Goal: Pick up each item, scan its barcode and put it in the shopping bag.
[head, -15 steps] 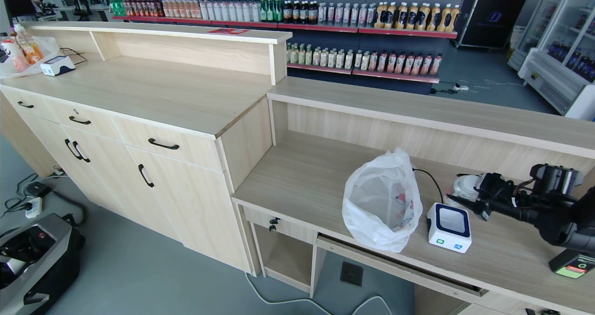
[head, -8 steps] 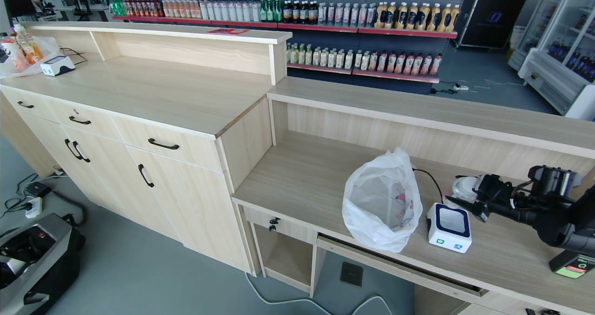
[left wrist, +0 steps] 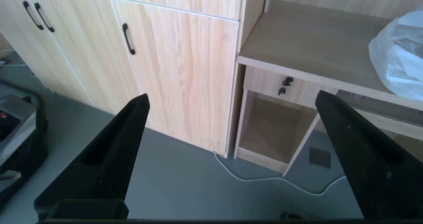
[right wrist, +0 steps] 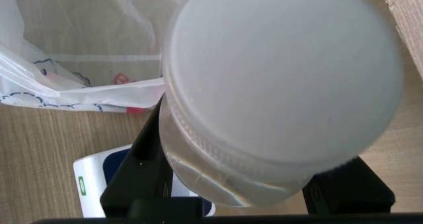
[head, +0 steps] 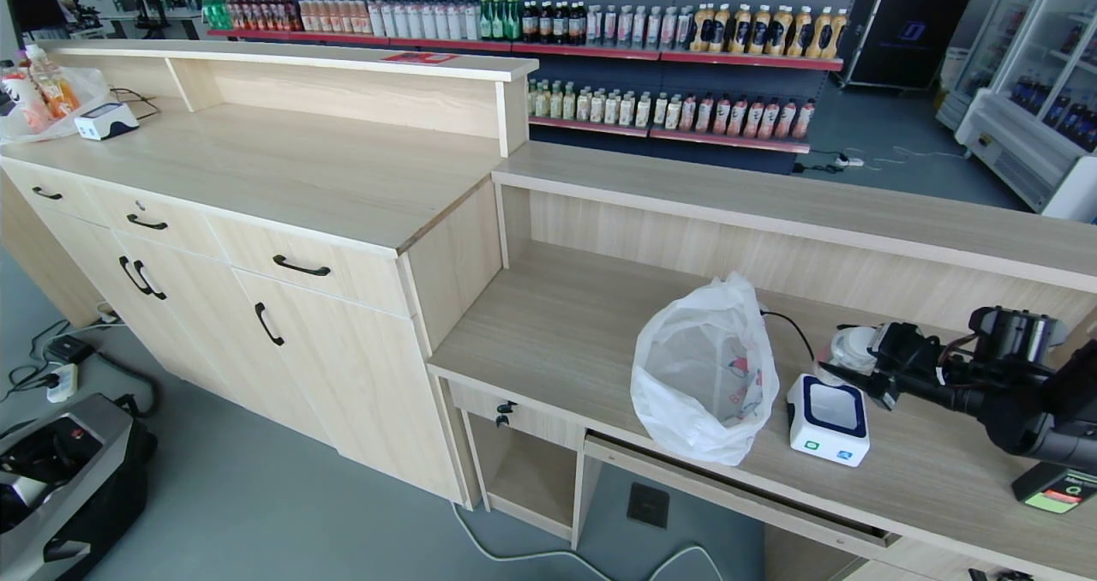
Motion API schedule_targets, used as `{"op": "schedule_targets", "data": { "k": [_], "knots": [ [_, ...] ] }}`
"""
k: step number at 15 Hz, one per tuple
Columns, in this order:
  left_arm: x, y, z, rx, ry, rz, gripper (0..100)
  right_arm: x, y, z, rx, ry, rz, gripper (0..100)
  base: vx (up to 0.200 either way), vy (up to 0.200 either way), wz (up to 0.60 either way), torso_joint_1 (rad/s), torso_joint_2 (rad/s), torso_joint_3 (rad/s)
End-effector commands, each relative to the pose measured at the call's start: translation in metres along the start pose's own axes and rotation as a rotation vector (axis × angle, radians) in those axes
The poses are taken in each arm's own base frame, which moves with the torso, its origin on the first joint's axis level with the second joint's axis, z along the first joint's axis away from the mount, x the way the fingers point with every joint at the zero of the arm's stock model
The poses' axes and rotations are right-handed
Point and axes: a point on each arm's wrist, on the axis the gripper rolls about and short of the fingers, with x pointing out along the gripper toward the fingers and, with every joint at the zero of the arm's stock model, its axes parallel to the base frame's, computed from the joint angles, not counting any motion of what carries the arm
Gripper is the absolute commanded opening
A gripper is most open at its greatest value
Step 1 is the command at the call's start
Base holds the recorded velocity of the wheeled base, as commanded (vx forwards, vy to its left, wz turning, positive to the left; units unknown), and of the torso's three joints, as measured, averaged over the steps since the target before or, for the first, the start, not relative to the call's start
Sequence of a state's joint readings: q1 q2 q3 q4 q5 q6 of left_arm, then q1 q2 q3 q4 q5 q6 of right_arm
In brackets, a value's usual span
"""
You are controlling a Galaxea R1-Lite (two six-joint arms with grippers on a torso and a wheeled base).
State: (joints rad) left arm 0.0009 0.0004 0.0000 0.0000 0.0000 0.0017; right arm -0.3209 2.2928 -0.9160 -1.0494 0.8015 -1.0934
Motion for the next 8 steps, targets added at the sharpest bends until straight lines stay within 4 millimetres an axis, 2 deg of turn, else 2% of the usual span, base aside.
{"op": "schedule_targets", "data": {
  "k": [1, 8],
  "knots": [
    [0.0, 0.0, 0.0, 0.0, 0.0, 0.001, 100, 0.005, -0.0008, 0.0017, 0.001, -0.011, 0.0, 0, 0.0, 0.0, 0.0, 0.0, 0.0, 0.0],
    [0.0, 0.0, 0.0, 0.0, 0.0, 0.001, 100, 0.0083, 0.0003, 0.0031, 0.005, -0.02, -0.008, 0, 0.0, 0.0, 0.0, 0.0, 0.0, 0.0]
  ]
}}
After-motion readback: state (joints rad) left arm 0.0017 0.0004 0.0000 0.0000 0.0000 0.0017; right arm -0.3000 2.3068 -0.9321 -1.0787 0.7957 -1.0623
